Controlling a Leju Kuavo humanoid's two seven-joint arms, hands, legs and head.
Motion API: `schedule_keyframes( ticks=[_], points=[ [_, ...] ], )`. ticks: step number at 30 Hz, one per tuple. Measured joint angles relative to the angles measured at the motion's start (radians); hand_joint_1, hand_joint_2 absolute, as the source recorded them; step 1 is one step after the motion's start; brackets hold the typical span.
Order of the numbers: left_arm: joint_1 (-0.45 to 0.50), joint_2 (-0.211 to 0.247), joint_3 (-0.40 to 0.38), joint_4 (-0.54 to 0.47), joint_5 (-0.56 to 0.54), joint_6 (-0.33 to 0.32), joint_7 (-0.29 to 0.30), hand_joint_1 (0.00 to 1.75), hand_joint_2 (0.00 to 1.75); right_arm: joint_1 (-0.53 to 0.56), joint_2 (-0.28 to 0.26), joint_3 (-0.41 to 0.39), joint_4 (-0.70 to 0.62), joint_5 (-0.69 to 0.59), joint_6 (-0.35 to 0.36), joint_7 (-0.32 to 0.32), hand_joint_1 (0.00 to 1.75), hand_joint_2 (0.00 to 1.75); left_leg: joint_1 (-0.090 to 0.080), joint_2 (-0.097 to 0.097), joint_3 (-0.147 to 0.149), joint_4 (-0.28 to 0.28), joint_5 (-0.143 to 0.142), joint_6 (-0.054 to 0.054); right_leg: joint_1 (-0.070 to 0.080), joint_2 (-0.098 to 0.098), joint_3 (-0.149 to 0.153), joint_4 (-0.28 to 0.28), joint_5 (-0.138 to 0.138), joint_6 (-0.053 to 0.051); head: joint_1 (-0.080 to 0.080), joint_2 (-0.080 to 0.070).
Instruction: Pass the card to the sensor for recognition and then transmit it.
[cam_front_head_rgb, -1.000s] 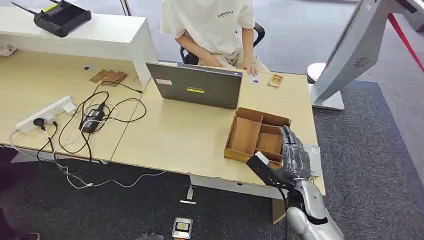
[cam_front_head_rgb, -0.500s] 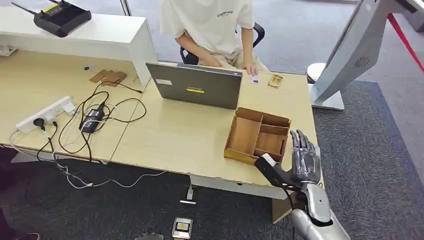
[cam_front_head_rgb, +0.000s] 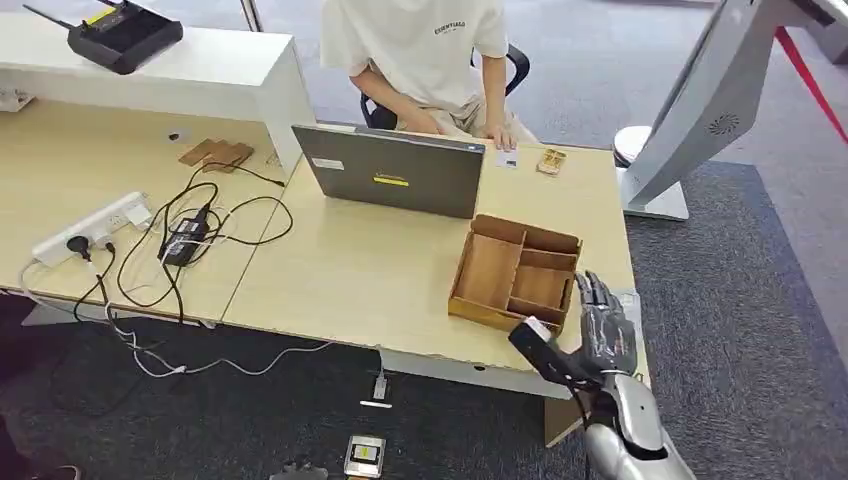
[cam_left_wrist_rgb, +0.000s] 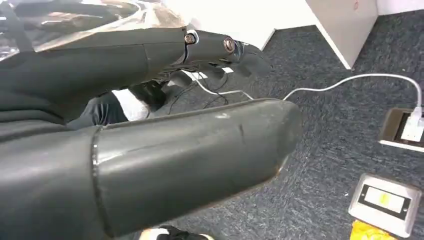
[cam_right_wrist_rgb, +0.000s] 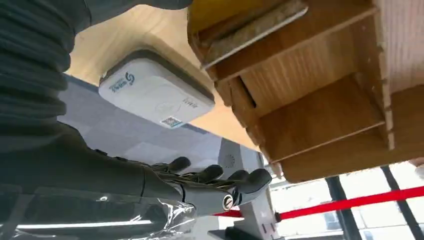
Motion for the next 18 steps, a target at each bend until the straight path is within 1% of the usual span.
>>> schedule_keyframes(
  ticks=[7, 11, 18],
  points=[
    [0.003, -0.002, 0.0, 0.0, 0.011, 0.006, 0.0, 0.0, 0.0, 0.008, 0.022, 0.011, -0.022, -0.022, 0.056, -0.044, 0.0, 1.75, 0.0, 0.0, 0.0, 0.0, 0.0, 0.0, 0.0, 0.0, 0.0, 0.0, 0.0, 0.0, 0.0, 0.0],
    [0.006, -0.002, 0.0, 0.0, 0.018, 0.008, 0.0, 0.0, 0.0, 0.01, 0.031, 0.021, -0.023, -0.029, 0.063, -0.05, 0.0, 1.75, 0.0, 0.0, 0.0, 0.0, 0.0, 0.0, 0.0, 0.0, 0.0, 0.0, 0.0, 0.0, 0.0, 0.0],
    [0.006, -0.002, 0.0, 0.0, 0.02, 0.008, -0.004, 0.0, 0.0, 0.011, 0.035, 0.031, -0.022, -0.039, 0.052, -0.053, 0.0, 1.75, 0.0, 0.0, 0.0, 0.0, 0.0, 0.0, 0.0, 0.0, 0.0, 0.0, 0.0, 0.0, 0.0, 0.0]
  ],
)
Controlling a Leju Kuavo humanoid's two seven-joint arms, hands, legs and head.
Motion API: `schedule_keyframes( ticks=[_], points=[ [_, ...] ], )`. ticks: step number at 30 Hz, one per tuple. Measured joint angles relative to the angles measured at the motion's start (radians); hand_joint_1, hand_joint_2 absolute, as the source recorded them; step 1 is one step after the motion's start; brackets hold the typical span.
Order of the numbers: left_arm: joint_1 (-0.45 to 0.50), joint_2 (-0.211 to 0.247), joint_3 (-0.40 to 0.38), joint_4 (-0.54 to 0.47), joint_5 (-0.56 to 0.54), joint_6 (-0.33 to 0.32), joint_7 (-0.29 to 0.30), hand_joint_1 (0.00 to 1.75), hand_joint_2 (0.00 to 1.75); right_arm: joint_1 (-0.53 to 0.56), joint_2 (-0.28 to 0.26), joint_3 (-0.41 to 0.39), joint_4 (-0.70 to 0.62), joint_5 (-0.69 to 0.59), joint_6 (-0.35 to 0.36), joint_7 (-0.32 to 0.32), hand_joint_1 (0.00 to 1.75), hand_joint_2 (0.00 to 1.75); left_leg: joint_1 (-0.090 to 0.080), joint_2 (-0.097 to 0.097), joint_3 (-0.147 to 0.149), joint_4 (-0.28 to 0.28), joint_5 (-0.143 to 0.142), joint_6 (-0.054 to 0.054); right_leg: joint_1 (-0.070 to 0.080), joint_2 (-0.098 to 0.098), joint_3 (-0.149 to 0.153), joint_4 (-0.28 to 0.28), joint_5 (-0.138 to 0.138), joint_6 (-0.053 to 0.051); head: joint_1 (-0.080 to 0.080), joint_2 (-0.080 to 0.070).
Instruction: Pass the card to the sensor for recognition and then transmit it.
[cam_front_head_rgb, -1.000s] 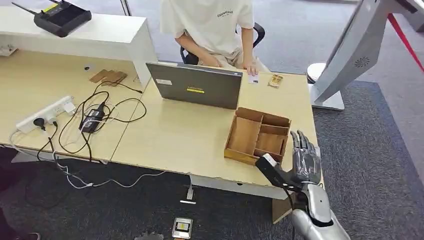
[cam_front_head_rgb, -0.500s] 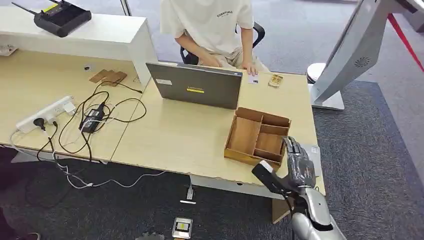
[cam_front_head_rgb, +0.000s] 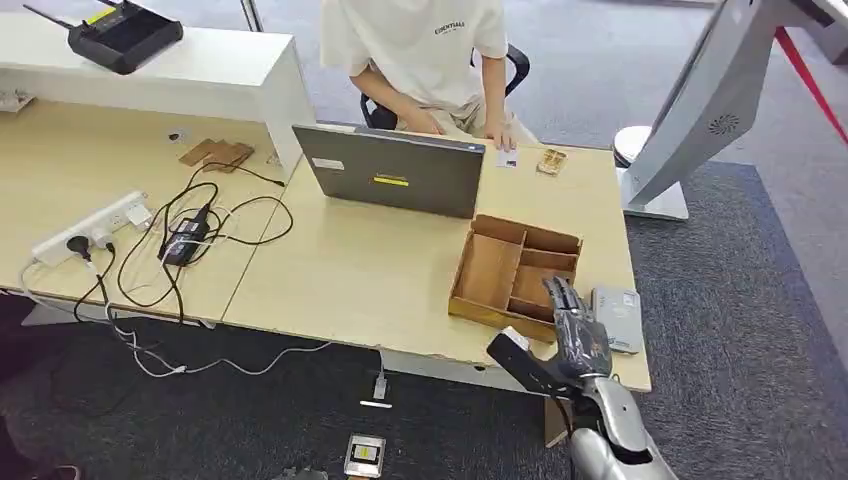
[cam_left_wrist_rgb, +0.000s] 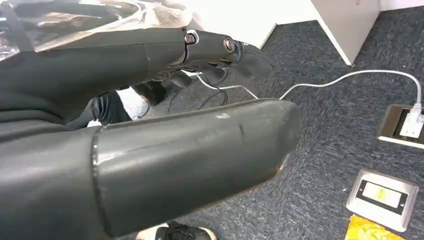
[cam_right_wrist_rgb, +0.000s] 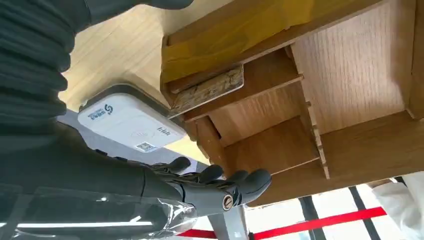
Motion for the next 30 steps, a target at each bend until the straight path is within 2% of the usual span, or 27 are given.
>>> schedule_keyframes(
  ticks=[12, 20, 30],
  points=[
    [0.0, 0.0, 0.0, 0.0, 0.001, 0.001, 0.0, 0.0, 0.0, -0.004, -0.005, 0.006, 0.036, 0.034, -0.063, 0.042, 0.0, 1.75, 0.0, 0.0, 0.0, 0.0, 0.0, 0.0, 0.0, 0.0, 0.0, 0.0, 0.0, 0.0, 0.0, 0.0],
    [0.0, 0.0, 0.0, 0.0, 0.004, 0.002, 0.0, 0.0, 0.0, -0.007, -0.008, 0.005, 0.063, 0.052, -0.079, 0.058, 0.0, 1.75, 0.0, 0.0, 0.0, 0.0, 0.0, 0.0, 0.0, 0.0, 0.0, 0.0, 0.0, 0.0, 0.0, 0.0],
    [0.002, 0.0, 0.0, 0.0, 0.016, 0.002, 0.002, 0.0, 0.0, -0.02, -0.009, -0.002, 0.098, 0.048, -0.094, 0.043, 0.0, 1.75, 0.0, 0.0, 0.0, 0.0, 0.0, 0.0, 0.0, 0.0, 0.0, 0.0, 0.0, 0.0, 0.0, 0.0]
  ],
)
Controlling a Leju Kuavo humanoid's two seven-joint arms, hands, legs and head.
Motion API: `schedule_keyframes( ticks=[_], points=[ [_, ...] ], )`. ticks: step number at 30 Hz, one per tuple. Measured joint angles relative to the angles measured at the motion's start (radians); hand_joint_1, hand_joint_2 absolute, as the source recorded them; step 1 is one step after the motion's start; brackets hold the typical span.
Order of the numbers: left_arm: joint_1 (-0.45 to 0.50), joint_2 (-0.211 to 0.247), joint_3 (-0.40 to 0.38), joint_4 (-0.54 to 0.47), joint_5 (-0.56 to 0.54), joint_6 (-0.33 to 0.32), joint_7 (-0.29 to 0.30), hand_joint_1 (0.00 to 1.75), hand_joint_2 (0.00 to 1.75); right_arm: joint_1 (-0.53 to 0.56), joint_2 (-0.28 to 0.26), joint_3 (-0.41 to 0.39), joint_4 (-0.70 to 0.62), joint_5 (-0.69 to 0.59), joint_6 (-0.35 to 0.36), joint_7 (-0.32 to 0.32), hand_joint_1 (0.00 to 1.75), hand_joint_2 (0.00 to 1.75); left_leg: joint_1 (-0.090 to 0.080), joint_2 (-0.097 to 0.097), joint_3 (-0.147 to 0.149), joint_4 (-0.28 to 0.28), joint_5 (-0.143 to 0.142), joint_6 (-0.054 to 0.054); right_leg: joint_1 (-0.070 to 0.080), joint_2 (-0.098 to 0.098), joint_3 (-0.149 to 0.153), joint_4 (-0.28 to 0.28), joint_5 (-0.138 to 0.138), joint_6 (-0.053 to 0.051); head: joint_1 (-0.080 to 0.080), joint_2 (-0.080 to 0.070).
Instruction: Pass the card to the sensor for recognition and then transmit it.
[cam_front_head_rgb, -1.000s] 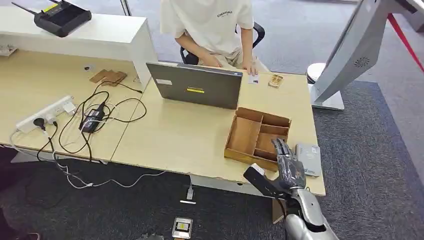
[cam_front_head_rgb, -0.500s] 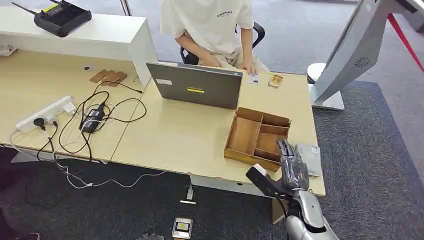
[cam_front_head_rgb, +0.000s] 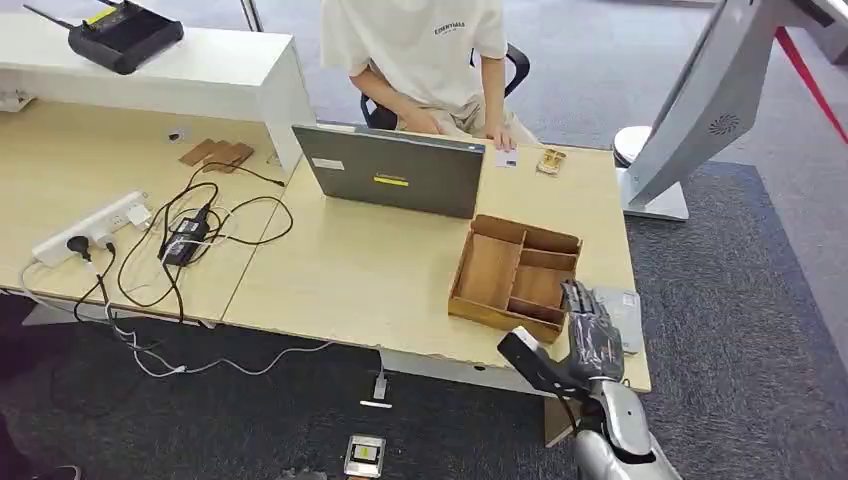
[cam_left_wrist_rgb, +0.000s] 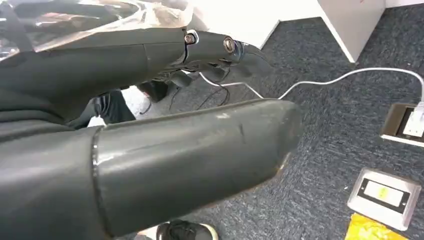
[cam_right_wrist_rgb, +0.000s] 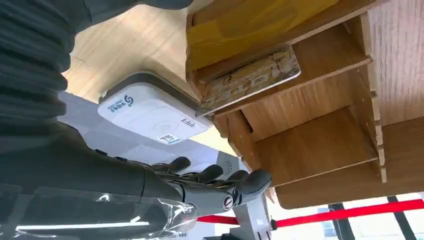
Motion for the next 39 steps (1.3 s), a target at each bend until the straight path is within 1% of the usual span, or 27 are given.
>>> schedule_keyframes(
  ticks=[6, 12, 18, 25, 34, 39],
  points=[
    [-0.014, 0.0, 0.0, 0.0, -0.011, -0.038, 0.0, 0.0, 0.0, -0.007, 0.005, 0.001, 0.018, -0.006, 0.002, -0.016, 0.0, 1.75, 0.0, 0.0, 0.0, 0.0, 0.0, 0.0, 0.0, 0.0, 0.0, 0.0, 0.0, 0.0, 0.0, 0.0],
    [-0.018, 0.0, 0.0, 0.0, -0.03, -0.048, 0.0, 0.0, 0.0, -0.006, 0.011, 0.002, 0.018, -0.018, 0.002, -0.037, 0.0, 1.75, 0.0, 0.0, 0.0, 0.0, 0.0, 0.0, 0.0, 0.0, 0.0, 0.0, 0.0, 0.0, 0.0, 0.0],
    [-0.011, -0.001, 0.0, 0.0, -0.033, -0.024, -0.005, 0.0, 0.0, -0.007, 0.022, 0.005, 0.018, -0.021, 0.003, -0.048, 0.0, 1.75, 0.0, 0.0, 0.0, 0.0, 0.0, 0.0, 0.0, 0.0, 0.0, 0.0, 0.0, 0.0, 0.0, 0.0],
    [-0.02, -0.003, 0.0, 0.0, -0.033, -0.052, -0.01, 0.0, 0.0, -0.018, 0.039, 0.011, 0.022, -0.027, 0.003, -0.064, 0.0, 1.75, 0.0, 0.0, 0.0, 0.0, 0.0, 0.0, 0.0, 0.0, 0.0, 0.0, 0.0, 0.0, 0.0, 0.0],
    [-0.02, -0.003, 0.0, 0.0, -0.047, -0.053, -0.01, 0.0, 0.0, -0.026, 0.049, 0.017, 0.031, -0.037, -0.001, -0.066, 0.0, 1.75, 0.0, 0.0, 0.0, 0.0, 0.0, 0.0, 0.0, 0.0, 0.0, 0.0, 0.0, 0.0, 0.0, 0.0],
    [-0.015, -0.005, 0.0, 0.0, -0.052, -0.028, -0.01, 0.0, 0.0, -0.027, 0.049, 0.019, 0.037, -0.04, -0.002, -0.066, 0.0, 1.75, 0.0, 0.0, 0.0, 0.0, 0.0, 0.0, 0.0, 0.0, 0.0, 0.0, 0.0, 0.0, 0.0, 0.0]
  ],
)
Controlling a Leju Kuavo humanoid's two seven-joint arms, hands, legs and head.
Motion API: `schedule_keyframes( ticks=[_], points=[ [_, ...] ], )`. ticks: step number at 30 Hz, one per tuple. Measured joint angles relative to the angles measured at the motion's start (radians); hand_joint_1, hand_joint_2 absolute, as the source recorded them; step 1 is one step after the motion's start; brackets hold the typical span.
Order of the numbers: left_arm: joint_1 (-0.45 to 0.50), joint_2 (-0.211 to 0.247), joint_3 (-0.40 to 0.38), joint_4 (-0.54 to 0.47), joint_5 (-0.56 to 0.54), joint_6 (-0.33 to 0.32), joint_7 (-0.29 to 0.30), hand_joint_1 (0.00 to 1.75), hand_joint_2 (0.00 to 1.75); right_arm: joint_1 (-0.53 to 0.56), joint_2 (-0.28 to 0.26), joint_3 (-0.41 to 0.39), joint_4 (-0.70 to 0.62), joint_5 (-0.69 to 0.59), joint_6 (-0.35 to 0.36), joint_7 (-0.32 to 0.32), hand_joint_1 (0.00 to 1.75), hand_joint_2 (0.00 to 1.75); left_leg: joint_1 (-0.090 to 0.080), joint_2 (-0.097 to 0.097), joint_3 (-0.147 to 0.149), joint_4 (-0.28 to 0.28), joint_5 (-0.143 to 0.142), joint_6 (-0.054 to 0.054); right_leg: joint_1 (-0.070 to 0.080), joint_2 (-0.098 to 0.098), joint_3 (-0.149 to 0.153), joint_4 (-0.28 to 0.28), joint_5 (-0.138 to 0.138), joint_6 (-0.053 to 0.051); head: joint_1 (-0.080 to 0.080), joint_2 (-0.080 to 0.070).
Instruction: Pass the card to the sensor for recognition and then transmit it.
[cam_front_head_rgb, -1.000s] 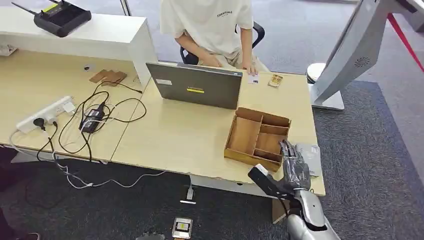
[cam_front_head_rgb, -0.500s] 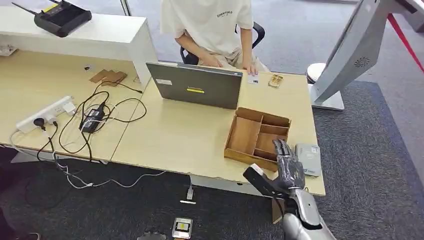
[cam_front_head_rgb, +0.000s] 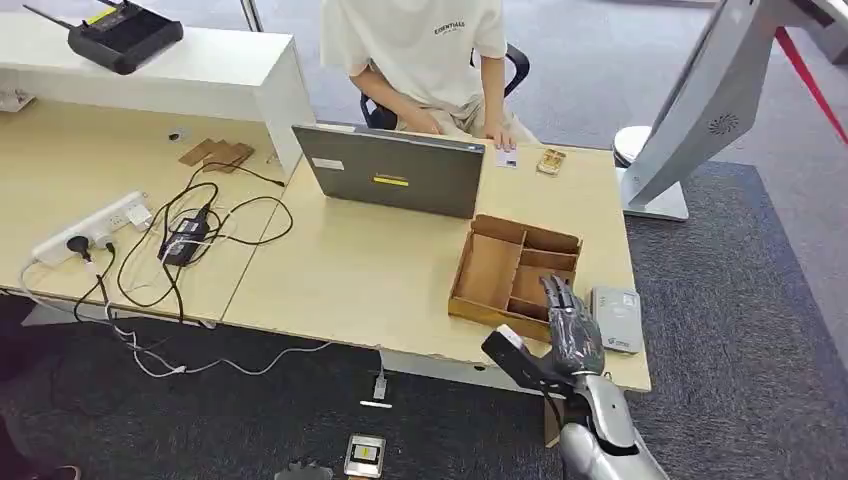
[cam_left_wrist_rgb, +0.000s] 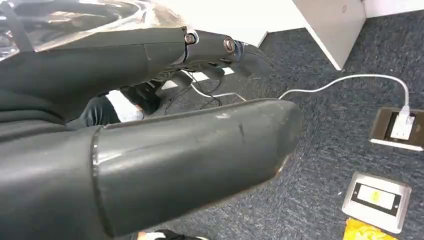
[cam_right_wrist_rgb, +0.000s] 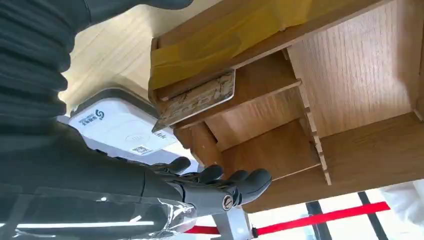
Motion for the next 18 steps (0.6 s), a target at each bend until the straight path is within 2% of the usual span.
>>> schedule_keyframes(
  ticks=[6, 7, 8, 10, 11, 12, 18],
  points=[
    [0.004, -0.003, 0.0, 0.0, 0.001, 0.007, 0.0, 0.0, 0.0, -0.001, 0.0, 0.002, 0.007, -0.004, -0.003, 0.002, 0.0, 1.75, 0.0, 0.0, 0.0, 0.0, 0.0, 0.0, 0.0, 0.0, 0.0, 0.0, 0.0, 0.0, 0.0, 0.0],
    [0.004, -0.003, 0.0, 0.0, 0.001, 0.007, -0.002, 0.0, 0.0, -0.002, -0.001, 0.002, 0.009, -0.006, -0.008, 0.002, 0.16, 1.75, 0.0, 0.0, 0.0, 0.0, 0.0, 0.0, 0.0, 0.0, 0.0, 0.0, 0.0, 0.0, 0.0, 0.0],
    [0.004, -0.003, 0.0, 0.0, 0.003, 0.007, -0.002, 0.0, 0.0, -0.003, -0.001, 0.002, 0.011, -0.008, -0.01, 0.002, 0.16, 1.75, 0.0, 0.0, 0.0, 0.0, 0.0, 0.0, 0.0, 0.0, 0.0, 0.0, 0.0, 0.0, 0.0, 0.0],
    [0.004, -0.004, 0.0, 0.0, 0.006, 0.007, -0.003, 0.0, 0.0, -0.004, -0.002, 0.001, 0.015, -0.015, -0.016, 0.002, 1.61, 1.75, 0.0, 0.0, 0.0, 0.0, 0.0, 0.0, 0.0, 0.0, 0.0, 0.0, 0.0, 0.0, 0.0, 0.0],
    [0.005, -0.004, 0.0, 0.0, 0.007, 0.007, -0.004, 0.0, 0.0, -0.004, -0.002, 0.0, 0.015, -0.018, -0.016, -0.001, 1.61, 1.75, 0.0, 0.0, 0.0, 0.0, 0.0, 0.0, 0.0, 0.0, 0.0, 0.0, 0.0, 0.0, 0.0, 0.0],
    [0.005, -0.004, 0.0, 0.0, 0.009, 0.009, -0.005, 0.0, 0.0, -0.005, -0.001, 0.0, 0.015, -0.02, -0.016, -0.003, 1.75, 1.75, 0.0, 0.0, 0.0, 0.0, 0.0, 0.0, 0.0, 0.0, 0.0, 0.0, 0.0, 0.0, 0.0, 0.0],
    [0.006, -0.004, 0.0, 0.0, 0.021, 0.014, -0.01, 0.0, 0.0, -0.009, 0.0, 0.0, 0.023, -0.035, -0.017, -0.023, 1.75, 1.75, 0.0, 0.0, 0.0, 0.0, 0.0, 0.0, 0.0, 0.0, 0.0, 0.0, 0.0, 0.0, 0.0, 0.0]
  ],
)
